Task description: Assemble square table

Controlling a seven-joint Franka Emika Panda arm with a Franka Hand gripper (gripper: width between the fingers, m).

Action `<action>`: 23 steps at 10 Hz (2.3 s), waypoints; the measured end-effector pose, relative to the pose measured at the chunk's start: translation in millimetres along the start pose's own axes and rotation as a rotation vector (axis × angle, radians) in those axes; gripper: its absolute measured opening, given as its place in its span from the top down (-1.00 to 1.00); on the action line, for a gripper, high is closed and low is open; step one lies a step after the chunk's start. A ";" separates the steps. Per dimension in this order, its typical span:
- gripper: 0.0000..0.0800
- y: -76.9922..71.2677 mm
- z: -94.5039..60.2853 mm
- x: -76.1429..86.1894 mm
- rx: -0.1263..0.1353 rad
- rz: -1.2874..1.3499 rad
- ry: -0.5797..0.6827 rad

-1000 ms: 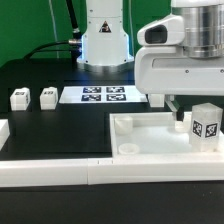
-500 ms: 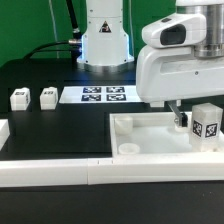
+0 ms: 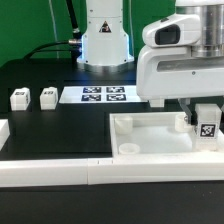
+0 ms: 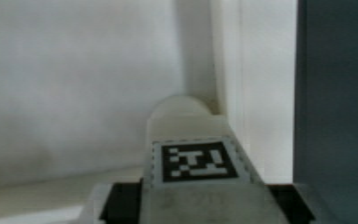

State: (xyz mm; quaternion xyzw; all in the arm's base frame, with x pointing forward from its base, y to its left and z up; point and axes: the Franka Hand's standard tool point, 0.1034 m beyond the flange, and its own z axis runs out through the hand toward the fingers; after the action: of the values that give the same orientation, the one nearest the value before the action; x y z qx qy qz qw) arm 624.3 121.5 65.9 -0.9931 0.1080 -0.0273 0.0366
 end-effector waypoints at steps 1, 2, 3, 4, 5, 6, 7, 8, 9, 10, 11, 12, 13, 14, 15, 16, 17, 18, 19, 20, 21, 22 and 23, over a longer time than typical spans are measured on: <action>0.27 -0.1 0.0 0.0 0.002 0.060 -0.001; 0.27 0.1 0.0 0.1 0.005 0.135 -0.002; 0.27 0.5 0.0 0.2 0.008 0.207 -0.006; 0.27 0.7 -0.2 1.1 0.016 0.338 -0.022; 0.27 1.2 -0.3 1.7 0.030 0.537 -0.038; 0.27 1.0 -0.1 2.0 0.046 0.714 -0.053; 0.27 -0.1 0.4 1.5 0.057 0.869 -0.067; 0.27 -0.8 0.7 1.3 0.063 0.954 -0.070; 0.27 -1.3 0.7 1.0 0.062 0.980 -0.069; 0.27 -1.4 0.7 1.0 0.062 1.016 -0.071; 0.27 -2.2 0.8 0.7 0.062 1.089 -0.077; 0.27 -3.2 0.8 0.4 0.065 1.156 -0.083; 0.27 -3.3 0.7 0.5 0.066 1.215 -0.089; 0.27 -2.4 0.5 2.2 0.089 1.344 -0.109; 0.27 -2.3 1.0 3.7 0.119 1.483 -0.124; 0.27 -3.7 1.0 4.0 0.131 1.564 -0.132; 0.27 -4.3 0.5 5.0 0.134 1.660 -0.138; 0.27 -4.0 0.5 5.6 0.134 1.693 -0.133; 0.27 -3.7 0.4 5.7 0.134 1.699 -0.133; 0.24 -2.4 0.3 6.5 0.134 1.712 -0.131; 0.24 -2.8 0.8 5.8 0.133 1.704 -0.131; -0.34 -3.2 0.8 5.7 0.133 1.702 -0.131; -0.34 -3.3 0.8 5.6 0.134 1.698 -0.131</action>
Offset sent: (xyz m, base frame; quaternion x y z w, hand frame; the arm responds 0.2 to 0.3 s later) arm 0.0107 -0.0099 -0.0014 -0.0190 -0.0394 0.2297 0.9723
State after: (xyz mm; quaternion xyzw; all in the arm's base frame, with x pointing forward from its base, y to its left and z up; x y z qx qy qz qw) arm 630.6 123.5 65.6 -0.5708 0.8115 0.0605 0.1093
